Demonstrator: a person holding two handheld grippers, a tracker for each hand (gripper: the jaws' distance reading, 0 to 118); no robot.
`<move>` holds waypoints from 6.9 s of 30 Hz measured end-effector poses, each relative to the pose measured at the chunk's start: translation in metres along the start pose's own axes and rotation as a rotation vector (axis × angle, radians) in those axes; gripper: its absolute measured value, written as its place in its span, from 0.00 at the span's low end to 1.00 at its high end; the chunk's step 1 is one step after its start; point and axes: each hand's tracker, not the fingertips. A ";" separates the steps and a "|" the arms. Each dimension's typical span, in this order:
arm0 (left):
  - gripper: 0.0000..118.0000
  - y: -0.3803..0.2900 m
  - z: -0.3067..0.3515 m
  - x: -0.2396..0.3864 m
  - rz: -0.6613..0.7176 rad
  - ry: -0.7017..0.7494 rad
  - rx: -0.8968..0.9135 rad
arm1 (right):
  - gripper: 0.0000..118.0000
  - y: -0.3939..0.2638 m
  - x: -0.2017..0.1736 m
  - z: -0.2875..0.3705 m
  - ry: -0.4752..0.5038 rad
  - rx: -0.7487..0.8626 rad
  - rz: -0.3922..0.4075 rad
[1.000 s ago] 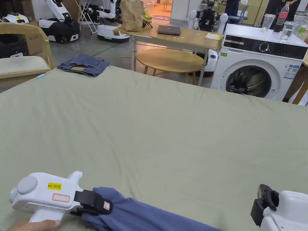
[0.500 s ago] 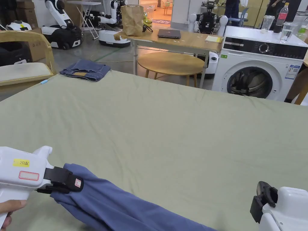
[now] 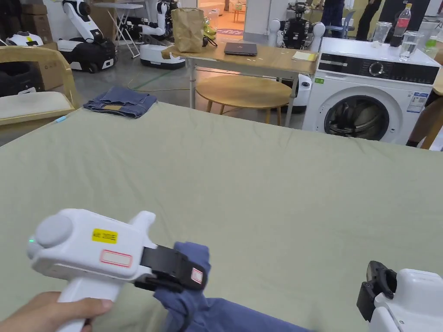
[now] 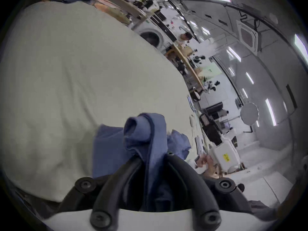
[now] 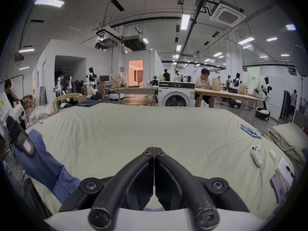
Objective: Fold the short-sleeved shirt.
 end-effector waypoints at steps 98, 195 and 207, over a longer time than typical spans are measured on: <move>0.07 -0.032 -0.072 -0.117 0.136 -0.119 -0.021 | 0.00 -0.024 0.033 0.003 -0.054 -0.152 -0.062; 0.00 -0.038 -0.103 0.091 -0.636 0.458 0.569 | 0.00 0.012 0.036 0.013 -0.106 0.068 -0.070; 0.00 -0.046 -0.077 0.078 -0.632 0.647 0.958 | 0.00 0.034 0.013 0.015 -0.135 0.193 -0.022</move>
